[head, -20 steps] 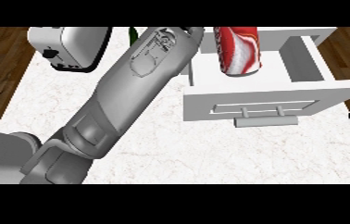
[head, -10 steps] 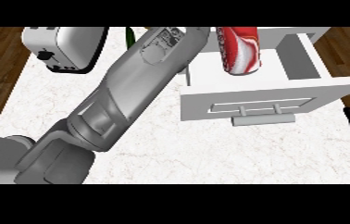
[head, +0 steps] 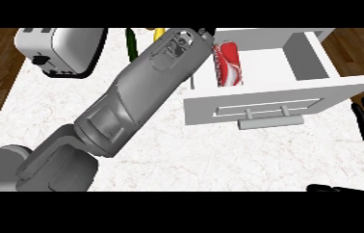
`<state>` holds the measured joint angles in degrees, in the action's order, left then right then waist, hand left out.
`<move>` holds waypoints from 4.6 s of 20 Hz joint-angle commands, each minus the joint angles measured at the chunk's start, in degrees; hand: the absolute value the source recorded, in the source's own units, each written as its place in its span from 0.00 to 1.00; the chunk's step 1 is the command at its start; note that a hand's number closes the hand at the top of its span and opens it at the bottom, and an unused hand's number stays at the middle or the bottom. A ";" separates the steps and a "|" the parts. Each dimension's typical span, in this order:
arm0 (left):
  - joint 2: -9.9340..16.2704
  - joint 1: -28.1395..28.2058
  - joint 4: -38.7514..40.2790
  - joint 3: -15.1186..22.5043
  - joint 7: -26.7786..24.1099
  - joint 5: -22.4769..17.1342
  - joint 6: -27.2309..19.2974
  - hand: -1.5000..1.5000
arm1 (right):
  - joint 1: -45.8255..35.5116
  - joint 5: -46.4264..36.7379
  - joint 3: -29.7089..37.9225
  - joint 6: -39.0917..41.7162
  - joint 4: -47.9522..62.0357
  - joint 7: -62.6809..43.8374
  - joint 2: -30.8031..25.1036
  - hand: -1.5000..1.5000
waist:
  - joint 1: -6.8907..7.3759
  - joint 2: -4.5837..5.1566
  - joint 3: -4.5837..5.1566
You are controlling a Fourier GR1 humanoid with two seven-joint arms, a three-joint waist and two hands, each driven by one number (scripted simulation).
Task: Pick up the can, place it into the drawer and close the drawer
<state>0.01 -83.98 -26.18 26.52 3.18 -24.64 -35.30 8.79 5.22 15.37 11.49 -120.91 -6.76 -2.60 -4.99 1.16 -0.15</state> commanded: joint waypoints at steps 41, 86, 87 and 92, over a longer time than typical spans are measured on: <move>-0.01 2.55 2.10 7.69 -10.30 -15.25 -10.63 0.00 | -4.83 -23.81 -9.22 -0.72 -8.25 4.74 -6.88 0.00 | -0.60 0.31 0.10; 24.58 16.72 -34.07 9.67 13.75 -5.72 -10.11 0.00 | -44.05 -72.63 -10.52 -43.91 76.19 13.96 -5.88 0.00 | 8.48 -0.92 0.05; 24.40 17.55 -35.24 9.01 13.84 -5.42 -10.86 0.00 | -43.92 -72.95 -10.40 -47.00 77.78 14.69 -5.13 0.00 | 7.88 -0.91 0.06; 28.57 21.95 -39.46 8.63 14.53 -4.54 -8.84 0.00 | -51.73 -73.39 -7.82 -50.84 85.93 13.38 -5.13 0.00 | 8.70 -0.70 0.07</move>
<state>25.00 -65.34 -62.02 35.62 16.94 -29.96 -45.25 -36.44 -67.65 5.42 -37.77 -43.35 8.13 -7.86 2.91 -0.44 0.29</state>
